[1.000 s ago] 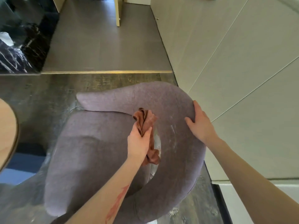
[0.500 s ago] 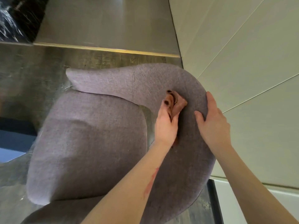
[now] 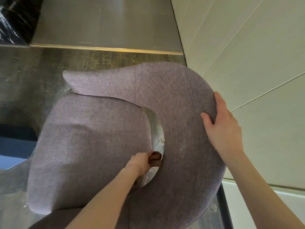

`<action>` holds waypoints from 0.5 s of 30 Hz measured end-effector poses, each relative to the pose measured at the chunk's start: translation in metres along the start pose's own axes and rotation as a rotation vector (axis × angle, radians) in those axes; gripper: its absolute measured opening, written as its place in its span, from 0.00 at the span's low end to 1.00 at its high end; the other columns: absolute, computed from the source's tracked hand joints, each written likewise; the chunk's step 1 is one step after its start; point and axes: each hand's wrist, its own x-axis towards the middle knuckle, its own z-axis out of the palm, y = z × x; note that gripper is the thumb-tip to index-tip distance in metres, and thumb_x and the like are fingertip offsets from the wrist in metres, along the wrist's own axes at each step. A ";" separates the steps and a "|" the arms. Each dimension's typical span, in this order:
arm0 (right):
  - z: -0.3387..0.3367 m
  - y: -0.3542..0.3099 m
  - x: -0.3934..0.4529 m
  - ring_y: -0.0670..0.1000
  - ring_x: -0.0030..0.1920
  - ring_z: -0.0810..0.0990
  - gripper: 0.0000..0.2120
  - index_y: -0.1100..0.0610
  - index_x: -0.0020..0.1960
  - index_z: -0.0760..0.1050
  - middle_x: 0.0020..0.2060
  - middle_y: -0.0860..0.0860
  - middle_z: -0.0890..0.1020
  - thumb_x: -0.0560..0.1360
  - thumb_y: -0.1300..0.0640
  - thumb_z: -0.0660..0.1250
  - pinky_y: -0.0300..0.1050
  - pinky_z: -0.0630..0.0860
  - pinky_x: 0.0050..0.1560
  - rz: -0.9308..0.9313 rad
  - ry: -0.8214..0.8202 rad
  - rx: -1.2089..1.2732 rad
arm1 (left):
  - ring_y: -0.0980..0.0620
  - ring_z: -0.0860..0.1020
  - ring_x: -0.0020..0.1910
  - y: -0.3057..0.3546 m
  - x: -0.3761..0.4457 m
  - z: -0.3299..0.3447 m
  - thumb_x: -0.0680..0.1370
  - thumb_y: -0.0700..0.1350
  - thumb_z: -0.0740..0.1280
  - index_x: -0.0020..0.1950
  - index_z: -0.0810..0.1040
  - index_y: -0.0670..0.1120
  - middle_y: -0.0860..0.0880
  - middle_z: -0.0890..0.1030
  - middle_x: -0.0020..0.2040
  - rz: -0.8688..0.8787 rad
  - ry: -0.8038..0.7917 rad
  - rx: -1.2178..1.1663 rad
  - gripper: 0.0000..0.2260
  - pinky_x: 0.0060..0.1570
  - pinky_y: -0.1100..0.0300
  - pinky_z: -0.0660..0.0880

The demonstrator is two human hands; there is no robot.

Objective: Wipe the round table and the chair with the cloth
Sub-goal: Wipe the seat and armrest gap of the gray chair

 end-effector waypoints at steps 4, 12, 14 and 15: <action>0.000 -0.002 0.000 0.63 0.58 0.73 0.28 0.47 0.74 0.50 0.61 0.60 0.74 0.78 0.52 0.57 0.55 0.69 0.56 0.011 0.002 0.018 | 0.42 0.75 0.61 0.027 -0.026 -0.030 0.76 0.34 0.58 0.74 0.59 0.47 0.40 0.76 0.63 0.091 0.435 -0.570 0.27 0.62 0.52 0.72; 0.000 -0.001 0.000 0.65 0.59 0.72 0.28 0.48 0.74 0.51 0.62 0.62 0.73 0.77 0.53 0.59 0.55 0.68 0.56 0.037 0.008 0.017 | 0.54 0.59 0.74 0.050 -0.046 0.021 0.67 0.28 0.55 0.74 0.59 0.47 0.48 0.60 0.75 0.776 0.488 -0.416 0.35 0.73 0.63 0.54; 0.000 -0.002 0.000 0.64 0.59 0.72 0.28 0.48 0.74 0.50 0.62 0.62 0.73 0.78 0.53 0.58 0.55 0.68 0.55 0.033 0.000 0.004 | 0.55 0.61 0.74 0.014 -0.037 0.037 0.72 0.29 0.56 0.73 0.60 0.51 0.51 0.62 0.74 0.661 0.332 -0.423 0.33 0.73 0.64 0.55; 0.000 -0.003 0.000 0.64 0.59 0.72 0.28 0.48 0.74 0.50 0.62 0.61 0.73 0.78 0.53 0.57 0.55 0.68 0.55 0.028 -0.002 0.000 | 0.54 0.63 0.73 -0.003 -0.034 0.039 0.74 0.31 0.57 0.73 0.61 0.53 0.51 0.65 0.74 0.553 0.233 -0.370 0.30 0.72 0.65 0.57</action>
